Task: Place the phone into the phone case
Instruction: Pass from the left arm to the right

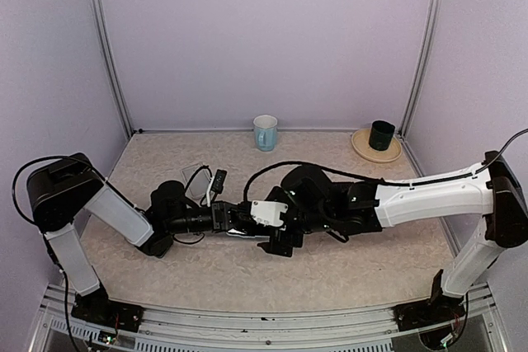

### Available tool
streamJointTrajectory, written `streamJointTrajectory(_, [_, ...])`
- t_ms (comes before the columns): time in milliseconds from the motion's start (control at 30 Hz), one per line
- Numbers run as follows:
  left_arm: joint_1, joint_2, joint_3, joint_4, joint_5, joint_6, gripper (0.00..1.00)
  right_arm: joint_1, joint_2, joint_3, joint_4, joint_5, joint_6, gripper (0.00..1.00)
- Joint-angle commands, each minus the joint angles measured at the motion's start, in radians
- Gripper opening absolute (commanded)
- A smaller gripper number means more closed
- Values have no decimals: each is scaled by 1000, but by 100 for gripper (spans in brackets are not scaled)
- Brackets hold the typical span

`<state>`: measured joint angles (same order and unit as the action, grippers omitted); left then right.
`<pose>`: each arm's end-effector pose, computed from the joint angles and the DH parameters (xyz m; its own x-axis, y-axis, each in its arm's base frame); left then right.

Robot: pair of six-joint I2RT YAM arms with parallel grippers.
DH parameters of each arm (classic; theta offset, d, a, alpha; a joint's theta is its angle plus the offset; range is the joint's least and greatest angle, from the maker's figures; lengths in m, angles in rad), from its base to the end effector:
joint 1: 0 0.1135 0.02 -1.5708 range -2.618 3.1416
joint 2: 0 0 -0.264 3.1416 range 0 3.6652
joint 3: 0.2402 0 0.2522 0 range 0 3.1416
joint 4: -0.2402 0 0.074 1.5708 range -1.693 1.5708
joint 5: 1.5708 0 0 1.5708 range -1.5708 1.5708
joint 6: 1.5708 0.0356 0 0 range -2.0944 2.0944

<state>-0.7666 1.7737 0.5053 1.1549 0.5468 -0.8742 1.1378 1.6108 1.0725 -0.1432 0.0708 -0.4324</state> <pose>0.2084 -0.2264 0.1443 -0.7923 -0.1466 -0.5923 0.5564 0.2251 -0.7999 0.1520 0.3227 0.2342 0.1298 -0.7155 -0.6865 -0.9119 0.1857 -0.3659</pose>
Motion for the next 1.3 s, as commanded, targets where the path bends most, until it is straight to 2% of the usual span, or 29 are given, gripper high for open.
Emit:
streamJointTrajectory(0, [-7,-37,39,27,-13,18,0,40,33,21,39,115,-28,100])
streamJointTrajectory(367, [-7,-43,50,9,-10,19,0,51,107,65,84,259,-13,100])
streamJointTrajectory(1267, [-13,-43,32,16,28,44,0,37,152,85,61,131,-6,99])
